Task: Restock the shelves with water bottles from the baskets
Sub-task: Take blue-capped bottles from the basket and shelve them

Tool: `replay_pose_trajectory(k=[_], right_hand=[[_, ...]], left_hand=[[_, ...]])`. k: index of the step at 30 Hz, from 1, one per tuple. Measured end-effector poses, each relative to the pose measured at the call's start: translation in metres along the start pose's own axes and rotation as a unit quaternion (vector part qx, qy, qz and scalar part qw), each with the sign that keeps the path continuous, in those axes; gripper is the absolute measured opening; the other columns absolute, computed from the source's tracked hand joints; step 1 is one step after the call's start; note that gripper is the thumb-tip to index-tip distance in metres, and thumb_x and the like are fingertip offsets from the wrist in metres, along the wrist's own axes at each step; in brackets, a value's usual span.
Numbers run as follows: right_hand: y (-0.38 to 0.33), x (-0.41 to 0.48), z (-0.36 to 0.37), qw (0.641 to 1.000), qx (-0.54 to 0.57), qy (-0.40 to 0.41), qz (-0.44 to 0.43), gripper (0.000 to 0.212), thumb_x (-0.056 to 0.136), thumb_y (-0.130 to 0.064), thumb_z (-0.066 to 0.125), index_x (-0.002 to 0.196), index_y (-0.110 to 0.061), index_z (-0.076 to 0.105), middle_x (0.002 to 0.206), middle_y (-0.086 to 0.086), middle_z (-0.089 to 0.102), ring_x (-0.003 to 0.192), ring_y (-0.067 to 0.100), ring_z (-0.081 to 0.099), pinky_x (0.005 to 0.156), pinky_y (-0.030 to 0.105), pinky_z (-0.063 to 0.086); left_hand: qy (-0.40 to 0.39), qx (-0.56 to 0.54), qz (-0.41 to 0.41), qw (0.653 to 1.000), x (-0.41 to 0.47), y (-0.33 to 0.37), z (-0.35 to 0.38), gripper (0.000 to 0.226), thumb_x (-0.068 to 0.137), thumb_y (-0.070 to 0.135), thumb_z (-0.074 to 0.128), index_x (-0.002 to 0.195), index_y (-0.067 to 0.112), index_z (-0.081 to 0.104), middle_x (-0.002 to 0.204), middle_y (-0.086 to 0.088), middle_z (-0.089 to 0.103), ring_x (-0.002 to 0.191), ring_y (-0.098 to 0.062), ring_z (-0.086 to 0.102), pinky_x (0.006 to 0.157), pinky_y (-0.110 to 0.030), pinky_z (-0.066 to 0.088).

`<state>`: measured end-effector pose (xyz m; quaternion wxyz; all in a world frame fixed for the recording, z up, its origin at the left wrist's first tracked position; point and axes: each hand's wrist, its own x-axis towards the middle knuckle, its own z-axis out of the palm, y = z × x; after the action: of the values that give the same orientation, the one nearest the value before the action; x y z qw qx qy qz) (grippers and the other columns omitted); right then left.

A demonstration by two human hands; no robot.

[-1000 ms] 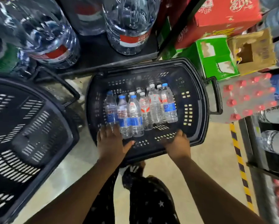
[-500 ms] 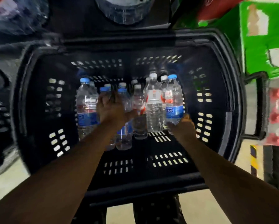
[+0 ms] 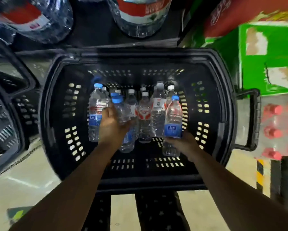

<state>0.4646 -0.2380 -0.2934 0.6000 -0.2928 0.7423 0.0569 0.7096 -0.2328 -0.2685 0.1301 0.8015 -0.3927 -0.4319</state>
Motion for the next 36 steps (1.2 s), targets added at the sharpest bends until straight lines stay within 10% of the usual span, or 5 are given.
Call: replay_pose_trajectory(k=[8,16,21,25,36], right_hand=[[-0.024,-0.094,-0.011,0.991,0.116,-0.062,-0.027,0.027,0.08,-0.011,0.076,0.106,-0.009,0.069,0.099,0.005,0.072,0.085,0.015,0.068,0.07,0.024,0.054],[-0.065,-0.212,-0.017,0.981,0.099,-0.13,-0.101,0.034,0.082,0.009,0.067,0.115,0.006,0.06,0.099,0.01,0.068,0.071,0.004,0.069,0.068,0.017,0.054],[-0.096,-0.272,0.014,0.975,0.07,-0.171,-0.123,0.04,0.083,-0.002,0.07,0.121,-0.004,0.058,0.114,0.007,0.069,0.098,0.016,0.067,0.082,0.025,0.052],[-0.12,-0.313,0.072,0.971,0.076,-0.172,-0.15,0.042,0.082,0.0,0.07,0.121,-0.003,0.059,0.114,0.011,0.069,0.1,0.02,0.066,0.088,0.03,0.051],[-0.197,-0.394,0.266,0.955,0.088,-0.184,-0.217,0.052,0.065,-0.015,0.076,0.115,-0.006,0.063,0.105,0.005,0.073,0.095,0.015,0.068,0.078,0.022,0.051]], left_hand=[[0.0,-0.082,-0.04,0.996,-0.038,0.018,-0.094,0.054,0.066,0.034,0.086,0.114,0.021,0.063,0.099,0.005,0.071,0.09,-0.012,0.065,0.067,-0.018,0.043],[-0.036,-0.184,-0.086,0.979,-0.12,0.041,-0.182,0.038,0.052,0.049,0.086,0.074,0.027,0.065,0.065,0.015,0.069,0.071,-0.001,0.066,0.071,-0.024,0.049],[-0.082,-0.274,-0.071,0.956,-0.157,0.02,-0.231,0.071,0.062,0.019,0.087,0.121,-0.006,0.058,0.059,0.016,0.067,0.057,0.007,0.06,0.054,-0.012,0.047],[-0.049,-0.262,-0.001,0.964,-0.186,-0.003,-0.277,0.025,0.079,-0.009,0.068,0.099,0.003,0.058,0.057,0.019,0.066,0.058,0.009,0.062,0.058,-0.01,0.046],[-0.024,-0.243,0.088,0.966,-0.199,-0.116,-0.461,0.037,0.07,0.007,0.082,0.095,0.03,0.066,0.076,0.014,0.072,0.069,-0.001,0.064,0.065,-0.01,0.047]])
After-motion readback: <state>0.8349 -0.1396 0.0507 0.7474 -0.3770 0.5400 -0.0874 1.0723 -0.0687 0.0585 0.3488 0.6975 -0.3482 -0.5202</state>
